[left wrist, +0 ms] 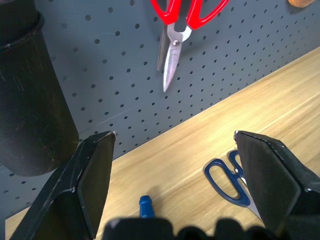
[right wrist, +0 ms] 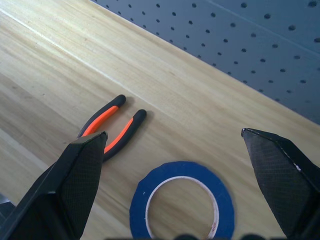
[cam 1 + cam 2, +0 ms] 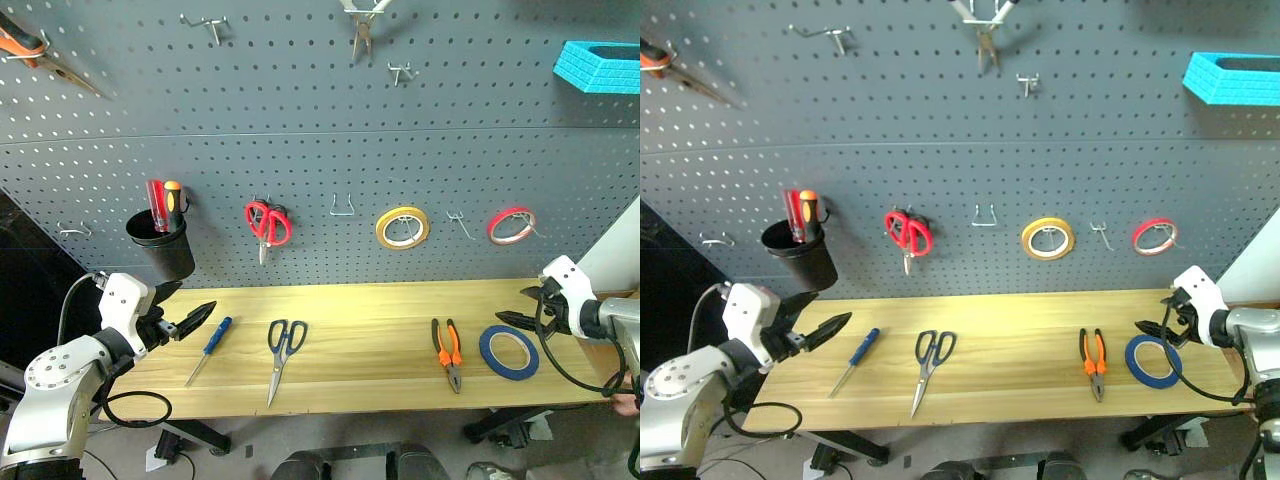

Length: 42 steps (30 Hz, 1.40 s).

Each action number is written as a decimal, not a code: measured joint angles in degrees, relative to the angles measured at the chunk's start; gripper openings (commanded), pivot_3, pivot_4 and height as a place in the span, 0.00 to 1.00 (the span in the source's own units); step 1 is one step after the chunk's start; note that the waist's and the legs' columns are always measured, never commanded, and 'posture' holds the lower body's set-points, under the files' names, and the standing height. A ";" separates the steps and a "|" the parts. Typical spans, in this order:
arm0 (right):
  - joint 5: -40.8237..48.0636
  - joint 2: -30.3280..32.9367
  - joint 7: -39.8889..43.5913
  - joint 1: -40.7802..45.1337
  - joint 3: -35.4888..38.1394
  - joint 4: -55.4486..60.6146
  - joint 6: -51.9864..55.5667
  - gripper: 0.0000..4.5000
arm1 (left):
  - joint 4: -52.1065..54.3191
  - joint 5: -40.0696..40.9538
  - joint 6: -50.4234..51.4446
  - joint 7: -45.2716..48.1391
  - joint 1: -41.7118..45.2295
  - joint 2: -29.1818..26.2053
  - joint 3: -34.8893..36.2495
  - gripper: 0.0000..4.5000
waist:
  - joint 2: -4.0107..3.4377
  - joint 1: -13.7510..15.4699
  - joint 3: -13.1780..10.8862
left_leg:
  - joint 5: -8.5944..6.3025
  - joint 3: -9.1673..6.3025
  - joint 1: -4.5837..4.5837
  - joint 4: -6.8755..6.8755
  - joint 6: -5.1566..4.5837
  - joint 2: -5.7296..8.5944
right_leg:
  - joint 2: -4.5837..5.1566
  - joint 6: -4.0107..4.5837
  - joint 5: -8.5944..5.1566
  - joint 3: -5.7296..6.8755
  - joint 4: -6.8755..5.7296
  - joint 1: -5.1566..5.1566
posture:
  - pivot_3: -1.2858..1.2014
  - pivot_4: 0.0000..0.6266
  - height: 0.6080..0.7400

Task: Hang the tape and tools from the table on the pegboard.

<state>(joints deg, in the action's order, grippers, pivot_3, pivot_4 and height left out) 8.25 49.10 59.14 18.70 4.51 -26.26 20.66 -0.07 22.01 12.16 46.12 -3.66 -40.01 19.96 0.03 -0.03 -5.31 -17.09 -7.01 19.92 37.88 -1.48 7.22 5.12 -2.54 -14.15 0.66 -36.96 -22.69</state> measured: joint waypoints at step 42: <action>-4.97 -3.23 -9.96 -0.58 -8.32 1.80 19.94 1.00 | 5.98 -20.02 -3.87 -3.09 1.66 17.66 -38.80 0.90 | 0.64 -0.34 -11.04 | 0.09 0.20 1.15 0.07 0.13 -0.19 | 0.07 0.09 0.12 0.08 0.04 -1.04 | 0.49 0.62 1.00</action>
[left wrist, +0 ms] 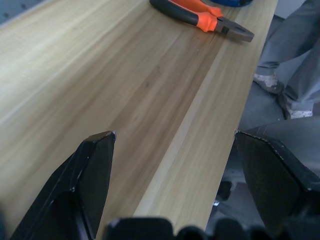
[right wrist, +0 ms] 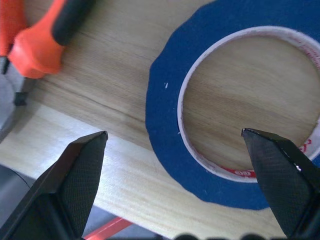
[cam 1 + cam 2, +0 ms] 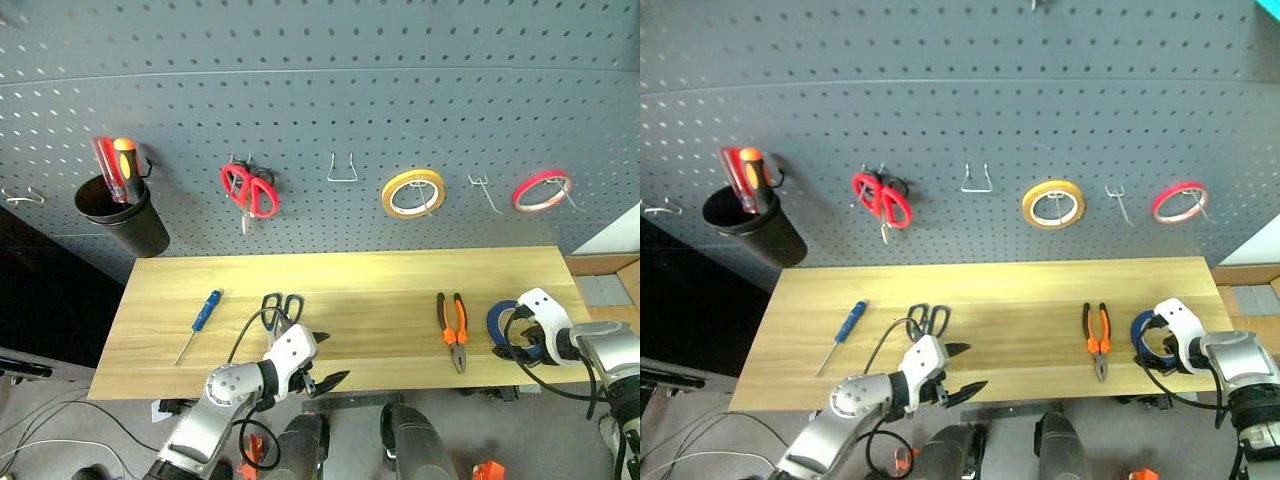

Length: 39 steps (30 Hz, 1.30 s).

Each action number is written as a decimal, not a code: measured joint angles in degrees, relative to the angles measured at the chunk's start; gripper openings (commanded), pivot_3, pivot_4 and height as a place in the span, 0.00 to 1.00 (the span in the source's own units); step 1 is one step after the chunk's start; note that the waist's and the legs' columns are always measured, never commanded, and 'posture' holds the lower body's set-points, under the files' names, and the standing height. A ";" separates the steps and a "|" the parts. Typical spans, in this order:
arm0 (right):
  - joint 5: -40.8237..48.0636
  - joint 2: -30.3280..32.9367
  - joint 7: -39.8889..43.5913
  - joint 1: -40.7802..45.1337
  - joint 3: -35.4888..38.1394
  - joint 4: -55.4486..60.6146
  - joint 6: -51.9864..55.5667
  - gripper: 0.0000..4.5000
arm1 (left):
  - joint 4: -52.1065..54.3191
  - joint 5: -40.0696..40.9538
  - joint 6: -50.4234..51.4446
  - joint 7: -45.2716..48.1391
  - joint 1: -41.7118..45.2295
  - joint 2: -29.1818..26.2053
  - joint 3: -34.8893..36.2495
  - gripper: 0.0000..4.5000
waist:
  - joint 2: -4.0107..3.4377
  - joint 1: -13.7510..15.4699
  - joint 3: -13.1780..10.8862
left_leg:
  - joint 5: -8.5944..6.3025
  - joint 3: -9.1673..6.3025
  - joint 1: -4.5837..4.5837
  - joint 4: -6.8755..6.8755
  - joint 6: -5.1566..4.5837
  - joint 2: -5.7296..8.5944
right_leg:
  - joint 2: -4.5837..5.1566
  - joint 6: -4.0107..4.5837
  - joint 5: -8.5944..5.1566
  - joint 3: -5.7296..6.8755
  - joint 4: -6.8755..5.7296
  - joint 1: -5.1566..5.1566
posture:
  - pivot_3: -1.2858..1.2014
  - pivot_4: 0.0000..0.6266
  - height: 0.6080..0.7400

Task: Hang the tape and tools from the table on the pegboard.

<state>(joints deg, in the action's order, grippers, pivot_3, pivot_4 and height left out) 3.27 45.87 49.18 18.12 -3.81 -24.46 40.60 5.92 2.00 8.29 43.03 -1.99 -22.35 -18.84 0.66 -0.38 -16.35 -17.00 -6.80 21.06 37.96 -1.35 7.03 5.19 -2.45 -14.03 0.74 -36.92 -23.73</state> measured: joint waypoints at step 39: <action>31.26 -8.84 2.70 -30.26 42.00 64.43 15.37 0.08 | 7.23 9.10 0.48 1.52 14.23 7.80 -0.77 0.91 | 0.16 -1.55 -3.45 | -0.14 0.53 0.93 0.15 0.00 -0.41 | -0.19 -0.29 0.14 0.04 0.16 -0.81 | 0.40 0.60 1.00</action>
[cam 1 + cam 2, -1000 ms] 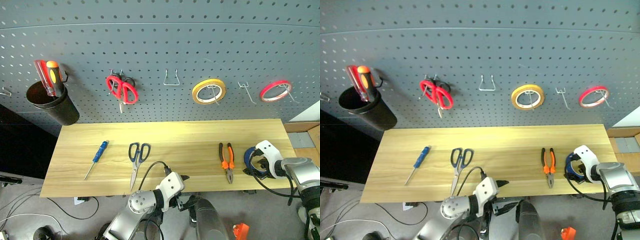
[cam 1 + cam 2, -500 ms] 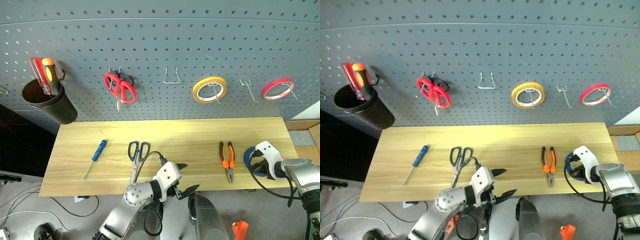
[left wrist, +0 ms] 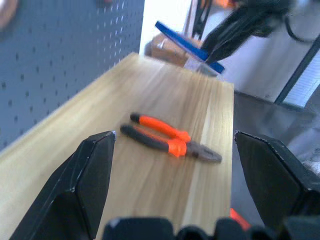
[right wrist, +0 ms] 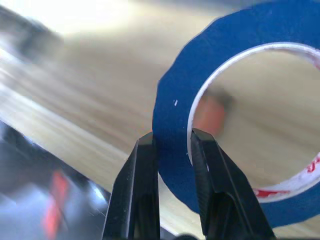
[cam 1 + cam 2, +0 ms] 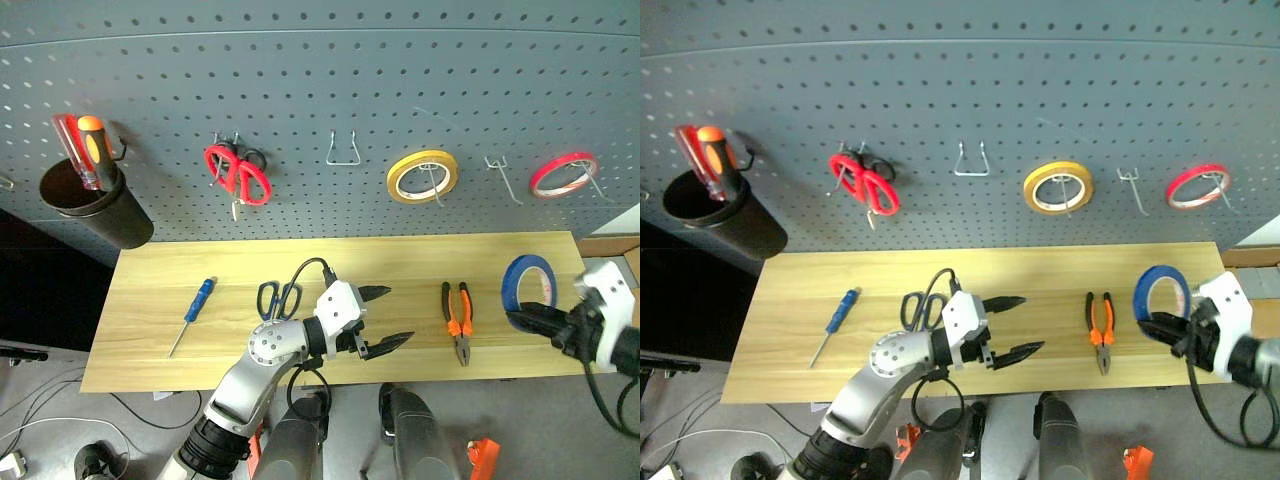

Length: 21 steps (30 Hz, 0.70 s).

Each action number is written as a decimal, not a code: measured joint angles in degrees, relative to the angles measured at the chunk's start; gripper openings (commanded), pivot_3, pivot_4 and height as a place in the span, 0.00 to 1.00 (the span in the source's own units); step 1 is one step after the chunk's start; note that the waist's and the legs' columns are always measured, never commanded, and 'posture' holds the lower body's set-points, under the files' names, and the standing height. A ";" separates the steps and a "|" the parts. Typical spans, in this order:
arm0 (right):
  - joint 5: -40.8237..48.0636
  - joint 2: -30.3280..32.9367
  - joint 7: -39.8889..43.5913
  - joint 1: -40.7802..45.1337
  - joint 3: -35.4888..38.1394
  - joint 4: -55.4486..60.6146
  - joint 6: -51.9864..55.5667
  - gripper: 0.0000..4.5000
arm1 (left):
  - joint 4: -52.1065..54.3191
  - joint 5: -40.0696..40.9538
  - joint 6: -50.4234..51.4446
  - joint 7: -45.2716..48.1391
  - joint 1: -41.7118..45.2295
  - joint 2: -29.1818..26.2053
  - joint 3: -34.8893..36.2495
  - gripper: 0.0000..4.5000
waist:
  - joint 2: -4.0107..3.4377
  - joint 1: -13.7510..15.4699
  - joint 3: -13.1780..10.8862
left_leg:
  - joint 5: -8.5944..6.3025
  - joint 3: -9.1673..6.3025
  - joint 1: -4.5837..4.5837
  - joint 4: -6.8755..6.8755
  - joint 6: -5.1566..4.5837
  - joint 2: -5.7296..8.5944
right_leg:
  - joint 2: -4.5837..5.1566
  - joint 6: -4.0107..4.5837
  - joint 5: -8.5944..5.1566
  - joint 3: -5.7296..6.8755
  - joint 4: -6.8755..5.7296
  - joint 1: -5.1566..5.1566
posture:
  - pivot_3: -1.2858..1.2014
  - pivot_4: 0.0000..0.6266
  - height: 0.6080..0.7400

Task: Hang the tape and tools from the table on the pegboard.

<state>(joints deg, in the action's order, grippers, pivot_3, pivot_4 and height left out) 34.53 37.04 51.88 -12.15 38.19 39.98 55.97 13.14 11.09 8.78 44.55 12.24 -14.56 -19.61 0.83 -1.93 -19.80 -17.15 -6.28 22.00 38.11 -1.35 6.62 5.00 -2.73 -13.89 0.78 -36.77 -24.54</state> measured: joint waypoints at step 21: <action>-6.10 8.48 -26.21 28.27 -25.99 -5.34 -3.35 0.08 | -4.11 0.27 -8.86 -3.39 2.90 1.21 4.70 0.91 | 0.07 -3.22 0.05 | 0.17 0.55 0.90 0.90 -0.09 -0.22 | -0.09 -0.09 0.71 -0.11 -0.21 -0.83 | 0.41 0.52 1.00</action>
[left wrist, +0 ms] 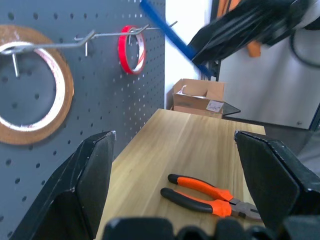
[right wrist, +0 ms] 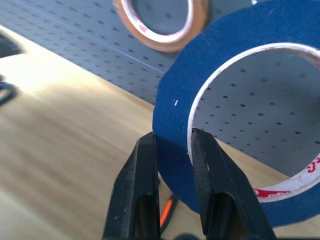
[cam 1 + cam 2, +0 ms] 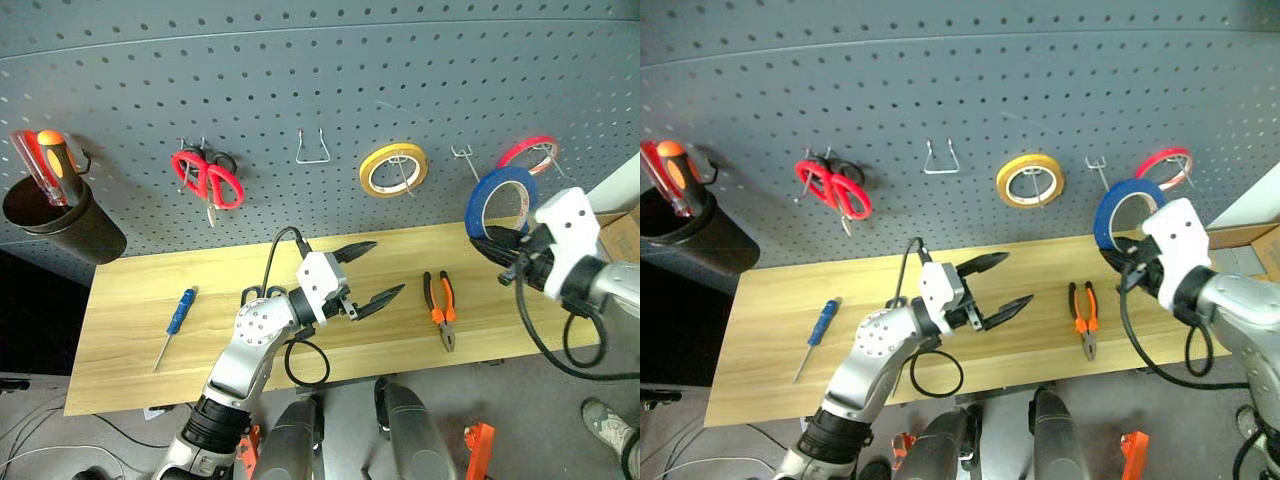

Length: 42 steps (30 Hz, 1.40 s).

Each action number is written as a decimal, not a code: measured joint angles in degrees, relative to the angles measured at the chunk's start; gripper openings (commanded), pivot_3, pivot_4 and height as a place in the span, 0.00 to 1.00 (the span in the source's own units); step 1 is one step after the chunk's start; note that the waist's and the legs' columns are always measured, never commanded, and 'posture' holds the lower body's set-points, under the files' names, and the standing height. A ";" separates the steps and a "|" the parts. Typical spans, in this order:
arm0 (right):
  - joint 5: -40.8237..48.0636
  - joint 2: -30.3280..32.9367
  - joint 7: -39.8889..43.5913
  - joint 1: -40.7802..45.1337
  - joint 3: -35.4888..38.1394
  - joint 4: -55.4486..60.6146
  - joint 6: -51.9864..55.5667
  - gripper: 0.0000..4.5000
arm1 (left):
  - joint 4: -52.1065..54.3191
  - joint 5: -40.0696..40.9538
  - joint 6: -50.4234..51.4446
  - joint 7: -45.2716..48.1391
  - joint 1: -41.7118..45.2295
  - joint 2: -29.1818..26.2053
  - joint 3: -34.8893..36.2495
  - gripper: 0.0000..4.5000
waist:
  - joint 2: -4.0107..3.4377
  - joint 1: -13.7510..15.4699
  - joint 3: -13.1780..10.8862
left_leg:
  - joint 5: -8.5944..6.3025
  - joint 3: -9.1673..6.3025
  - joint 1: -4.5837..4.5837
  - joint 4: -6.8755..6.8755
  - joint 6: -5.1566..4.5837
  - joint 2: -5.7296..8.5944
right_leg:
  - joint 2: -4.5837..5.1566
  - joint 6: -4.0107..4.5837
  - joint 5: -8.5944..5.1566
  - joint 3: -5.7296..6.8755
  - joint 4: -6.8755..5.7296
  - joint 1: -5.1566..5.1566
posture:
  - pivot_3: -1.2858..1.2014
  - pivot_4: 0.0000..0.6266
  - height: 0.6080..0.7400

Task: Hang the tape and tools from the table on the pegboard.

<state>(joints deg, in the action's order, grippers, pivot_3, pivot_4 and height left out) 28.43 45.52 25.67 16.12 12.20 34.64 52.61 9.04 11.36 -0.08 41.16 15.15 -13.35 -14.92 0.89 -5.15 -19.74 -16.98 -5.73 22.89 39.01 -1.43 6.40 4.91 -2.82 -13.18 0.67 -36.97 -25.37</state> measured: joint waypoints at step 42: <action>-8.20 -0.24 7.17 10.92 -13.72 -10.97 -9.57 0.07 | 1.31 -0.06 1.17 -1.94 -1.07 -1.46 1.81 0.91 | 0.03 0.11 0.08 | 0.25 0.15 -0.03 0.07 0.00 -0.05 | -0.02 0.10 0.38 -0.05 -0.09 -0.02 | 0.42 0.52 1.00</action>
<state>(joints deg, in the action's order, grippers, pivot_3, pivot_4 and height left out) 20.23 45.28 32.85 27.05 -1.53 23.66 43.04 10.34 11.30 1.09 39.22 14.08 -14.80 -13.11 0.92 -5.04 -19.66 -16.73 -5.59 22.86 39.08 -1.44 6.35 4.88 -2.72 -12.80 0.62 -37.07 -25.39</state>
